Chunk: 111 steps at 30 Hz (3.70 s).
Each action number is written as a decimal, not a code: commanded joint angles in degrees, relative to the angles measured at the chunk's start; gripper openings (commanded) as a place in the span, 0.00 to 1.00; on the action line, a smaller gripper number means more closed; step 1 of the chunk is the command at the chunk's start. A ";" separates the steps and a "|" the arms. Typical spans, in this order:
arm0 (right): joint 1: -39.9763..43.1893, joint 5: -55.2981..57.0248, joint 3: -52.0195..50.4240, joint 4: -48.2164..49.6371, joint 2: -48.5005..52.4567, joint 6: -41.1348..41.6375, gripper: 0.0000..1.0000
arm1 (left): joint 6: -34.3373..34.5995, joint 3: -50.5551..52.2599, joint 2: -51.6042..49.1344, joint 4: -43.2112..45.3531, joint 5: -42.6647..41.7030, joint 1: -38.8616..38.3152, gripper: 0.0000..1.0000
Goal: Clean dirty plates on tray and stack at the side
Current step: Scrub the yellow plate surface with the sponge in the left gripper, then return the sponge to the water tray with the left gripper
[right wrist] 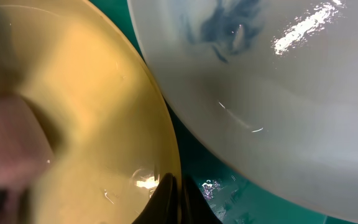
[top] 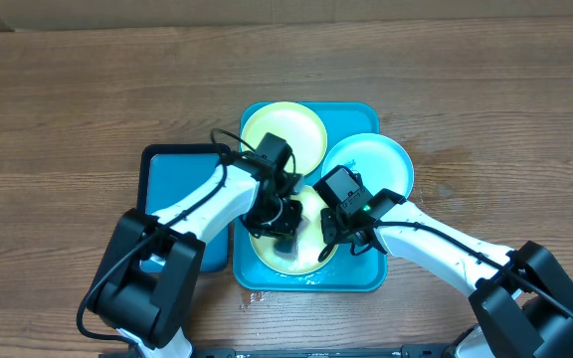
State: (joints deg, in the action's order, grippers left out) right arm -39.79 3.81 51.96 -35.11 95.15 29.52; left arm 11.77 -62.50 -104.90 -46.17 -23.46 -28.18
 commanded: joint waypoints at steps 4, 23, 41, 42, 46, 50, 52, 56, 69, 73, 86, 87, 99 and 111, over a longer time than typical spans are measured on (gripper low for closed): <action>-0.11 1.31 0.04 -0.26 0.17 -0.76 0.04 | -4.61 1.49 -0.83 0.00 -12.37 -1.49 0.04; -0.11 1.29 0.04 -0.24 0.17 -0.76 0.04 | 21.46 -3.21 -0.81 -7.10 36.46 -1.79 0.04; -0.11 1.31 0.04 -0.24 0.17 -0.76 0.04 | -3.80 -4.31 -7.28 9.07 0.04 -1.79 0.04; -0.11 1.29 0.04 -0.24 0.17 -0.76 0.04 | -4.33 -4.31 -8.20 8.85 -0.48 -1.66 0.04; -0.11 1.29 0.04 -0.26 0.17 -0.76 0.04 | -2.12 -4.31 -10.29 6.71 3.45 -0.13 0.04; -0.11 1.29 0.04 -0.26 0.17 -0.76 0.04 | 11.45 -4.81 -10.05 1.33 19.39 1.73 0.04; -0.11 1.29 0.04 -0.26 0.17 -0.76 0.04 | 14.99 -5.27 -9.46 -1.81 25.16 2.19 0.04; -0.11 1.31 0.04 -0.26 0.17 -0.76 0.04 | 21.20 -6.75 -7.50 -8.81 36.22 2.19 0.04; -0.11 1.31 0.04 -0.24 0.17 -0.76 0.04 | 4.83 -6.82 -5.35 -4.48 10.45 1.79 0.04; -0.11 1.31 0.04 -0.24 0.17 -0.74 0.04 | -4.59 -5.95 -5.79 1.36 -2.08 0.04 0.04; -0.11 1.33 0.04 -0.50 0.17 -0.76 0.04 | -15.17 -4.55 -7.06 -4.98 -9.88 -1.95 0.04; -0.11 1.33 0.04 -0.52 0.17 -0.76 0.04 | -14.49 -4.11 -7.06 -5.03 -9.11 -1.95 0.04; -0.11 1.33 0.04 -0.52 0.17 -0.76 0.04 | 23.89 -1.81 -6.82 -12.81 35.39 -1.90 0.04; -0.11 1.75 0.04 -0.68 0.17 -0.76 0.04 | 28.17 -9.42 -4.02 -17.73 39.01 -1.84 0.04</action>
State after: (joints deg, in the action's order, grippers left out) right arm -40.23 1.96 51.86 -34.94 95.15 29.41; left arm 37.30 -69.41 -109.10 -62.98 7.44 -30.79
